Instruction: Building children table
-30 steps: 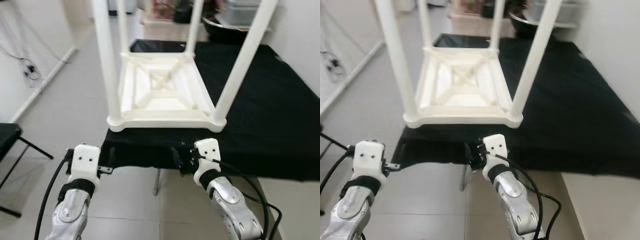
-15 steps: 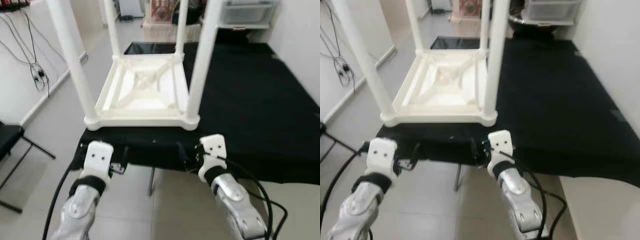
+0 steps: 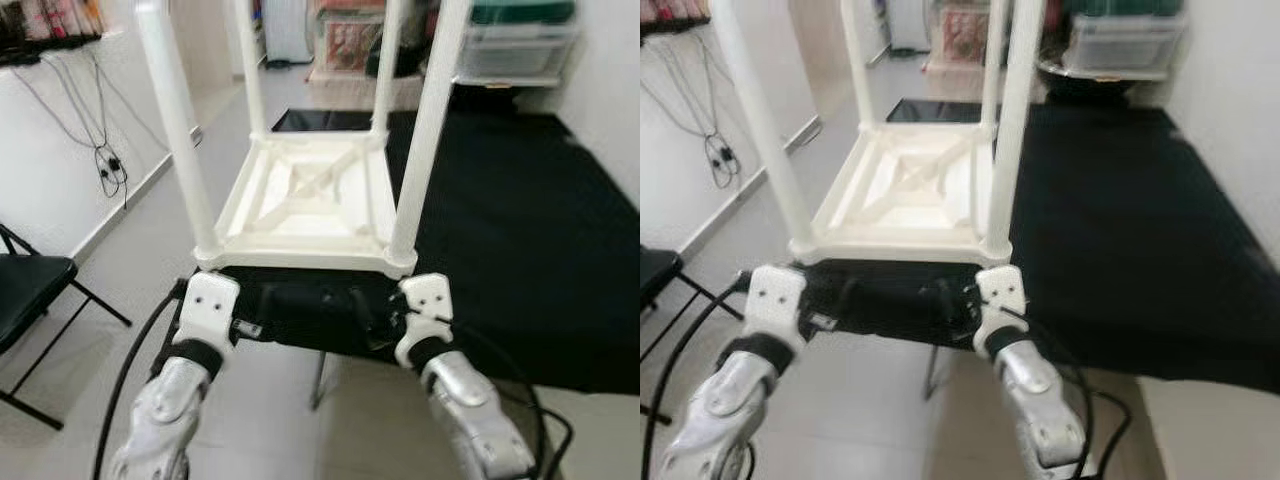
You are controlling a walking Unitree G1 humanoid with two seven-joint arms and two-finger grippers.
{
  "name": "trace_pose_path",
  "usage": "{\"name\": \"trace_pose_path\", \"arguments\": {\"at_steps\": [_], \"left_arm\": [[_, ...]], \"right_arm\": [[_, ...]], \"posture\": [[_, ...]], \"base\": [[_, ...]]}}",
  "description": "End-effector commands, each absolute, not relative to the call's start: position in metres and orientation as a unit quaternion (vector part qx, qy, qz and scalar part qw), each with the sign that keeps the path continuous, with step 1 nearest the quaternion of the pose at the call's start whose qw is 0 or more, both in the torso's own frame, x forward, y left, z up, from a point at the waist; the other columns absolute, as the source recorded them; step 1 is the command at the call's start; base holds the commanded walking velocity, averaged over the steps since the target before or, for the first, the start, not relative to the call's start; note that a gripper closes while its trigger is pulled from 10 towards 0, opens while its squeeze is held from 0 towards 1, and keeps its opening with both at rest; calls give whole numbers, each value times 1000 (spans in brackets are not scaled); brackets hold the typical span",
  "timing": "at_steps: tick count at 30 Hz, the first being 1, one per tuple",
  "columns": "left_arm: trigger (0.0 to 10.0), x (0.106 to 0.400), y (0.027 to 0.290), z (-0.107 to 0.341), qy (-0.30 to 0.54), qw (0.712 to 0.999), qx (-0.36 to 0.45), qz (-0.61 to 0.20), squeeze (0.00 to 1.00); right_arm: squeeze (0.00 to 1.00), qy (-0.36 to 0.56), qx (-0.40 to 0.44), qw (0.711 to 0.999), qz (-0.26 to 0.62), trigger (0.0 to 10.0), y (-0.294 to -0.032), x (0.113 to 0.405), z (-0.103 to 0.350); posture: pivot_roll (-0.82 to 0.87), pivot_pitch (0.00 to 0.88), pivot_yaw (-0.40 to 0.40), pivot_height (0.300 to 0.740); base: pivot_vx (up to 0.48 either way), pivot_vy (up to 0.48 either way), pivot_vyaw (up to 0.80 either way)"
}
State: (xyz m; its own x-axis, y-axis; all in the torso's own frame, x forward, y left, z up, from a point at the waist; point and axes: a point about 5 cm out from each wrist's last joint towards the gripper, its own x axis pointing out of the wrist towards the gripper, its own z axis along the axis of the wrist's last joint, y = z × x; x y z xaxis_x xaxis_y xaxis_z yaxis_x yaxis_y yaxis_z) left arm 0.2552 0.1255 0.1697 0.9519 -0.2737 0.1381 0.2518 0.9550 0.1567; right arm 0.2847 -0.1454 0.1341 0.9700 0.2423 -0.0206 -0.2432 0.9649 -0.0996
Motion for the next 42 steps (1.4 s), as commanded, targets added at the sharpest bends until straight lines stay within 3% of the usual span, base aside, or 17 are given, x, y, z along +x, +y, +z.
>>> {"name": "trace_pose_path", "arguments": {"at_steps": [1,9,15,20,27,35,38,42], "left_arm": [[10000,255,132,161,-58,988,74,-124,0],[10000,254,124,161,-62,984,72,-152,0],[10000,250,120,157,-54,981,83,-167,0],[10000,250,121,160,-61,980,97,-162,0],[10000,253,124,170,-86,979,127,-137,0],[10000,261,137,218,-182,976,116,-43,0],[10000,265,142,240,-222,969,107,-15,0],[10000,266,142,248,-233,967,104,-14,0]], "right_arm": [[0,-3,-46,989,141,10000,-136,284,135],[0,-15,-18,975,221,10000,-125,277,137],[0,-7,-13,945,327,10000,-119,263,138],[0,-25,1,936,350,10000,-122,262,153],[0,-68,5,934,349,10000,-124,269,181],[0,-211,-19,925,315,10000,-130,278,266],[0,-278,-40,924,259,10000,-139,281,304],[0,-308,-55,926,209,10000,-150,284,321]], "posture": [[-5,73,23,740],[-1,75,29,740],[0,80,30,740],[1,82,29,740],[-1,83,33,740],[-4,84,33,740],[-5,83,30,740],[-6,83,29,740]], "base": [[259,0,0],[65,0,0],[0,0,0],[0,0,0],[0,0,0],[0,0,0],[0,0,0],[0,0,0]]}}
